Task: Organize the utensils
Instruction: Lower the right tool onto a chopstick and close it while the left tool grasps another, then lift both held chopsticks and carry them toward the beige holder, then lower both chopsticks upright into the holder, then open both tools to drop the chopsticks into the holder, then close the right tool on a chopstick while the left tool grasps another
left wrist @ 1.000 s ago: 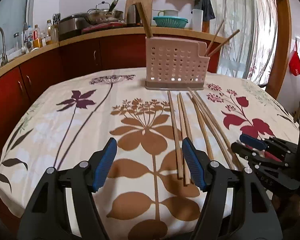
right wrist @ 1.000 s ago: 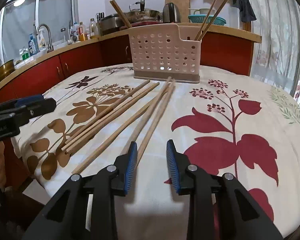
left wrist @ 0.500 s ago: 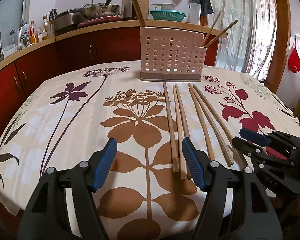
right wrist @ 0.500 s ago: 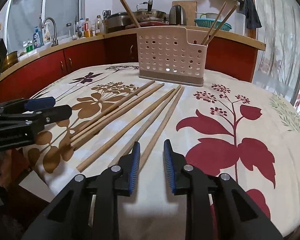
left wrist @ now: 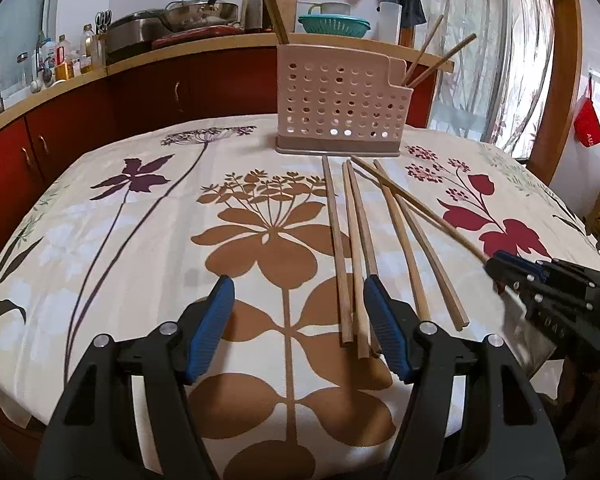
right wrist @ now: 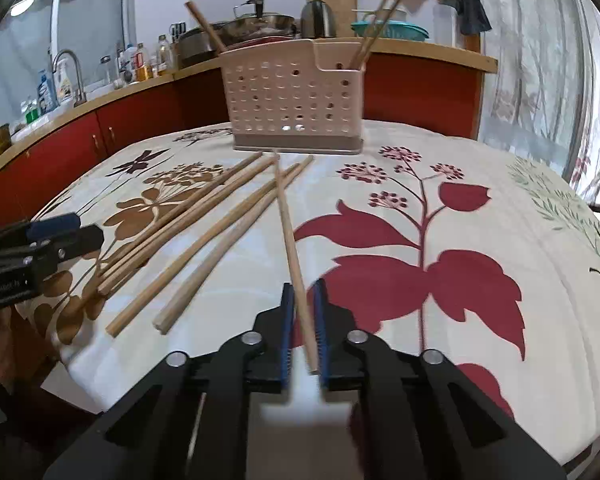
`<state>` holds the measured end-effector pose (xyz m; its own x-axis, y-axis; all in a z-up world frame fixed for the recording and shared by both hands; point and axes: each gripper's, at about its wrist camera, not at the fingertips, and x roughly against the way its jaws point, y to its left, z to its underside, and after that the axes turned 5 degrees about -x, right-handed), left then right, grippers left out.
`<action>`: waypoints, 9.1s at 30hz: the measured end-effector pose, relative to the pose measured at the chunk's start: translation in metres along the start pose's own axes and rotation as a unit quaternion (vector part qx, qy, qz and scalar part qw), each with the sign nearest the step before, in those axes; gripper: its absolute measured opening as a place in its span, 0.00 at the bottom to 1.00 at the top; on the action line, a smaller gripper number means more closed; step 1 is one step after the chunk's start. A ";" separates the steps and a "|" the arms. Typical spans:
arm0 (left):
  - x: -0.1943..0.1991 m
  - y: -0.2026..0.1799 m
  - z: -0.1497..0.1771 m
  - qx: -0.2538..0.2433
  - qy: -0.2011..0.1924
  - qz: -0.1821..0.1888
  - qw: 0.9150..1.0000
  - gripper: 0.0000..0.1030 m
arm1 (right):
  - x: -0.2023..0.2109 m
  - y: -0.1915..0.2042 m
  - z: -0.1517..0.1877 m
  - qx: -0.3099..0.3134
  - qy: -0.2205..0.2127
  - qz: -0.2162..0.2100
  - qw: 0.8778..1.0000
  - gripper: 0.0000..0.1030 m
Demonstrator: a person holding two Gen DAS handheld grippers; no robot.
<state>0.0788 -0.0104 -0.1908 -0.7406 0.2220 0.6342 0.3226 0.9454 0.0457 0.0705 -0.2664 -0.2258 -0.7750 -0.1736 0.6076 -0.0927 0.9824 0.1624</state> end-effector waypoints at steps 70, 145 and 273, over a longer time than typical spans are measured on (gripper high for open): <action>0.057 -0.002 -0.020 -0.046 -0.115 -0.002 0.992 0.07 | 0.068 -0.008 -0.044 0.017 -0.133 -0.038 0.990 0.07; 0.070 0.011 -0.281 -0.064 -0.309 0.023 0.949 0.07 | 0.063 -0.016 -0.277 0.010 -0.237 -0.065 0.969 0.07; -0.016 -0.018 0.020 -0.029 -0.016 0.017 0.999 0.34 | 0.001 -0.021 -0.002 -0.030 -0.012 -0.012 0.999 0.07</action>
<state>0.0728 -0.0263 -0.2171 -0.7469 0.2620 0.6112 0.3801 0.9224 0.0691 0.0734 -0.2870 -0.2271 -0.7873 -0.1947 0.5850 -0.0742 0.9718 0.2236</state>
